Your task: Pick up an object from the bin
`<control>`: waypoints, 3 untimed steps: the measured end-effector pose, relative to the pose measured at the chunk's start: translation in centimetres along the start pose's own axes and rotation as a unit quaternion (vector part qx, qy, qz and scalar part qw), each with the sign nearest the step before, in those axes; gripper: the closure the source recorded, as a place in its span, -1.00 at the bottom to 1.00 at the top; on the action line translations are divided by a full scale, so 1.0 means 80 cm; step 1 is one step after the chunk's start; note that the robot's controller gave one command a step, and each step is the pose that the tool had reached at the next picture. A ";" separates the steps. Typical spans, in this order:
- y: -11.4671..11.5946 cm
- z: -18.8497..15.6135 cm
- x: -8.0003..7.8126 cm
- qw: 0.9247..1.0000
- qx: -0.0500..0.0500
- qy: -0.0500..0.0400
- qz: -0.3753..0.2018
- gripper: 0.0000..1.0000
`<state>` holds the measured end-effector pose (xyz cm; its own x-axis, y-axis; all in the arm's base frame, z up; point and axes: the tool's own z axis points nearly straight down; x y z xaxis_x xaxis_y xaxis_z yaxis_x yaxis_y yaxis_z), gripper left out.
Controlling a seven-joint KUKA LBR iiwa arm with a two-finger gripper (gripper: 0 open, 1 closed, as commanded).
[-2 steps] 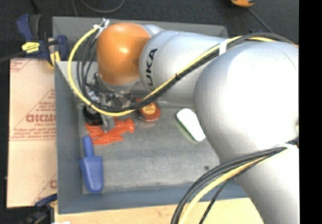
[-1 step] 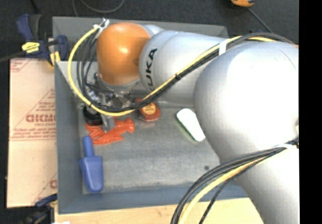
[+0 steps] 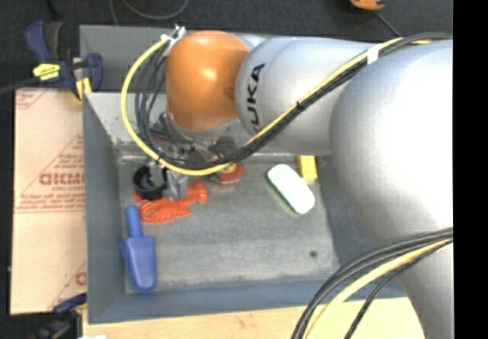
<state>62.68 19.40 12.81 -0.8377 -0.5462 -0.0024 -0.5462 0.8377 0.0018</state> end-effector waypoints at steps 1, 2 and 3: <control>0.010 -0.023 -0.020 1.000 0.002 -0.004 0.003 1.00; 0.026 -0.035 -0.003 1.000 0.000 0.000 0.000 1.00; 0.016 -0.069 -0.016 1.000 0.001 0.000 0.000 1.00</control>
Offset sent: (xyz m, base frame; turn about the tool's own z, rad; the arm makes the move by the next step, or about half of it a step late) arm -0.0255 0.0164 0.0400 -0.0005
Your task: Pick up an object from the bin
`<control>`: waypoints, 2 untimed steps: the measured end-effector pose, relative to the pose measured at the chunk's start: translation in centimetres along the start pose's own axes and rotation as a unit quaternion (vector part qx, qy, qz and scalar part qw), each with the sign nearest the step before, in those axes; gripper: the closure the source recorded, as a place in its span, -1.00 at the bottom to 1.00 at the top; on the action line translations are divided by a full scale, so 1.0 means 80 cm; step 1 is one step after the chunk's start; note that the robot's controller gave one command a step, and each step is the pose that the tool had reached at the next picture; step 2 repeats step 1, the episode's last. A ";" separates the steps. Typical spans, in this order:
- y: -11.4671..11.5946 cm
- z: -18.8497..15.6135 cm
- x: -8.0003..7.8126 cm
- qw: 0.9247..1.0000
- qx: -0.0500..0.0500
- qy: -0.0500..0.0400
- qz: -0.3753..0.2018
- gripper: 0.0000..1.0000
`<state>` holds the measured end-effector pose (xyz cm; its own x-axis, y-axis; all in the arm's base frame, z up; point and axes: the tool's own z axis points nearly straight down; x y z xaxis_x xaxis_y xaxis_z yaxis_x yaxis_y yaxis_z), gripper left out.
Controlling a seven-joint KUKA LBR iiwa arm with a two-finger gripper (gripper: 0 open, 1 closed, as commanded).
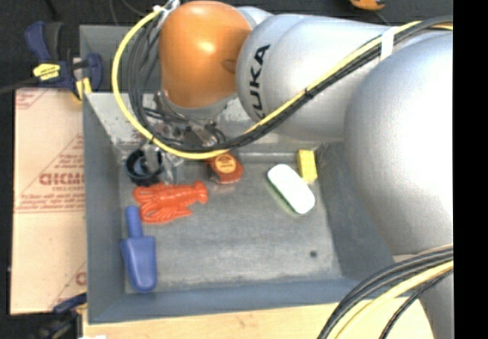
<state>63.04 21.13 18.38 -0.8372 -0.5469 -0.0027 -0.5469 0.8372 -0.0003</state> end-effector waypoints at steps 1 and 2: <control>-0.001 -0.034 0.011 1.000 0.000 0.000 0.002 1.00; -0.001 -0.034 0.011 1.000 0.000 0.000 0.002 1.00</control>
Offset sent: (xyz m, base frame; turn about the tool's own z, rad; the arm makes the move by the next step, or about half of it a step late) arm -0.0282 0.0060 0.0475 0.0019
